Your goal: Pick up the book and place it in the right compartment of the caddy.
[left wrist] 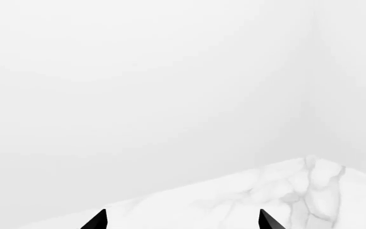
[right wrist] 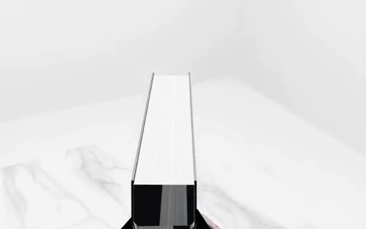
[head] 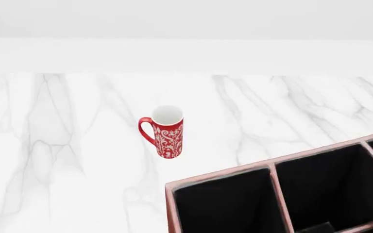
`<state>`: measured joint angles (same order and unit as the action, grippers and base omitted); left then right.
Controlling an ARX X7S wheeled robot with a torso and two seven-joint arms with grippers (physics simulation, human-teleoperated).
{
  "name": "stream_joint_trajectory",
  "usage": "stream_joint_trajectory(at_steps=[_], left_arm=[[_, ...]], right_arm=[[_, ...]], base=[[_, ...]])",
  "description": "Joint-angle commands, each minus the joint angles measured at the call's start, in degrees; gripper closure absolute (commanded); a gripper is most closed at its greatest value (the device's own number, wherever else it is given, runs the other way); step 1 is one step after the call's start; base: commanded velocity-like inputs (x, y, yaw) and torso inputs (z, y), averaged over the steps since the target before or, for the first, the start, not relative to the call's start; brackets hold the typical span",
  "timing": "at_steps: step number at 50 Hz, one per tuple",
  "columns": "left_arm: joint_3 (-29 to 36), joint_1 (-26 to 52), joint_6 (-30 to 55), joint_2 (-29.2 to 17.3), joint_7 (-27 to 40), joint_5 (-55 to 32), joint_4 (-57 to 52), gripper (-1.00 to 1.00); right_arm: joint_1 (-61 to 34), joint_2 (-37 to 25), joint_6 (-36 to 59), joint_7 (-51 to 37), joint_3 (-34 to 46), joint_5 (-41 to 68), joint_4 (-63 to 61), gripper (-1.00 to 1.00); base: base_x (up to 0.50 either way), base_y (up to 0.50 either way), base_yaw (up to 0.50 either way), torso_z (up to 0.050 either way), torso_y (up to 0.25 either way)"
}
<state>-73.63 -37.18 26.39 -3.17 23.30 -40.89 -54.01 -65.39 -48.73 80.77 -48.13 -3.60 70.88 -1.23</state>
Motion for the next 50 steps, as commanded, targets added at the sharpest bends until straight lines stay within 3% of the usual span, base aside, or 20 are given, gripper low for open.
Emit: stream_joint_trajectory(at_steps=[1, 8, 24, 50], left_arm=[[0.5, 0.2, -0.2, 0.2, 0.2, 0.4, 0.4, -1.00], [0.4, 0.1, -0.3, 0.2, 0.4, 0.3, 0.4, -1.00], [0.4, -0.1, -0.8, 0.3, 0.2, -0.1, 0.5, -1.00], [1.5, 0.1, -1.0, -0.1, 0.6, 0.5, 0.4, -1.00]], right_arm=[[1.8, 0.3, 3.6, -5.9, -4.7, 4.3, -2.1, 1.00], [4.8, 0.0, 5.6, -11.2, -7.6, 9.0, -5.1, 1.00], [6.7, -1.0, 4.7, -14.3, -7.0, 11.2, -4.6, 1.00], [12.2, -1.6, -0.9, -10.7, -4.8, 8.3, -4.1, 1.00]], base=[[0.00, 0.00, 0.00, 0.000, 0.000], [0.00, 0.00, 0.00, 0.000, 0.001], [0.00, 0.00, 0.00, 0.000, 0.001], [0.00, 0.00, 0.00, 0.000, 0.002]])
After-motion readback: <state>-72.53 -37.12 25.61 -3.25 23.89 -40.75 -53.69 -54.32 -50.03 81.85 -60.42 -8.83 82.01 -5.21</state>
